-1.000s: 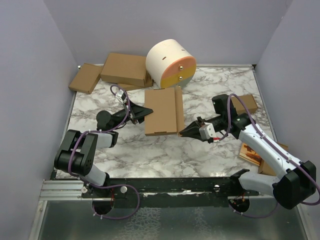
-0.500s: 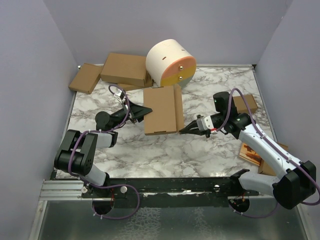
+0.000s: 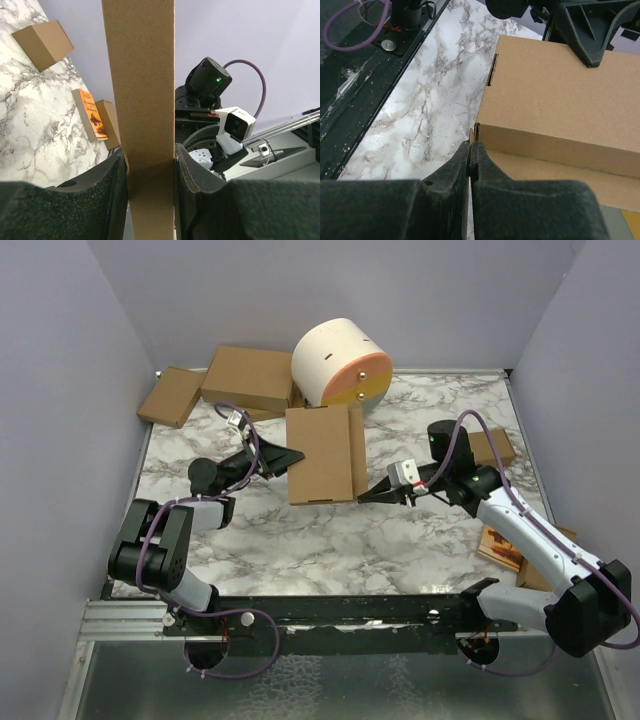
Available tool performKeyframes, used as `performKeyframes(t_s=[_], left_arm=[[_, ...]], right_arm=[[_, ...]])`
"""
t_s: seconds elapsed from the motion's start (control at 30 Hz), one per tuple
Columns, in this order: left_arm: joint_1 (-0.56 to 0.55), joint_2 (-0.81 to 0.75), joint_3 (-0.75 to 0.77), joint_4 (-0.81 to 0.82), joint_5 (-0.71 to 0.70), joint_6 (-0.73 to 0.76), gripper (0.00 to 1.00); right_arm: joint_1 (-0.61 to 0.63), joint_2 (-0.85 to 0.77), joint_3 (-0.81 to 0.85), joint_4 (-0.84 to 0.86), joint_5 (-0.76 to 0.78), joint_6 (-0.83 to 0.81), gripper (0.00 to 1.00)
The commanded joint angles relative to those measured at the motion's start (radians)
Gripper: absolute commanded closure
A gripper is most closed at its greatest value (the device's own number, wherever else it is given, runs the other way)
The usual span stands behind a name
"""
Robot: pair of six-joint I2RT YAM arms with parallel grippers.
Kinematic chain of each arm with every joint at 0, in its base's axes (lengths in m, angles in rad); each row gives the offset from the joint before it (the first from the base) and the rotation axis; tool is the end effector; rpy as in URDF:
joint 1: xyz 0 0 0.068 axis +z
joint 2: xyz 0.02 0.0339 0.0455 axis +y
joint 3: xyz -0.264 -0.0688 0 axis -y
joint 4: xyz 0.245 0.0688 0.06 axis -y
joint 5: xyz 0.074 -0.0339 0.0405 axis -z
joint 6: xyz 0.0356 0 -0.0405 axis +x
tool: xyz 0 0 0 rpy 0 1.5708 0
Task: Fold the paper box
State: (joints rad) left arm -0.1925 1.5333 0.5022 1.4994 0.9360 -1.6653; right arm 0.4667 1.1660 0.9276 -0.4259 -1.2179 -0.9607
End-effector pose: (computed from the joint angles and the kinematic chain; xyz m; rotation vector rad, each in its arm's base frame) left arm 0.2618 -0.0802 0.2409 -0.0789 1.6322 -2.0264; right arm 0.1959 0.1361 0.3034 -1.6441 0.9625 1.0050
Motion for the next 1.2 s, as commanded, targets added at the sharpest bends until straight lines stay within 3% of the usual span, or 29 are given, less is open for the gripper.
performKeyframes(t_s=[0.0, 0.67, 0.77, 1.0, 1.17], left_arm=[[-0.007, -0.035, 0.031, 0.024, 0.091, 0.066, 0.95], [-0.008, -0.073, 0.060, -0.046, 0.073, 0.104, 0.96], [-0.010, -0.119, 0.070, -0.205, 0.042, 0.210, 0.96], [-0.013, -0.250, 0.146, -0.802, -0.033, 0.554, 0.96], [-0.012, -0.278, 0.173, -0.916, -0.079, 0.624, 0.97]], right_arm=[[0.006, 0.009, 0.018, 0.082, 0.057, 0.075, 0.99], [0.020, 0.026, 0.028, 0.138, 0.131, 0.203, 0.99], [0.041, 0.032, 0.035, 0.128, 0.149, 0.193, 0.99], [0.056, 0.040, 0.050, 0.118, 0.182, 0.195, 0.99], [0.058, 0.060, 0.066, 0.102, 0.194, 0.206, 0.99]])
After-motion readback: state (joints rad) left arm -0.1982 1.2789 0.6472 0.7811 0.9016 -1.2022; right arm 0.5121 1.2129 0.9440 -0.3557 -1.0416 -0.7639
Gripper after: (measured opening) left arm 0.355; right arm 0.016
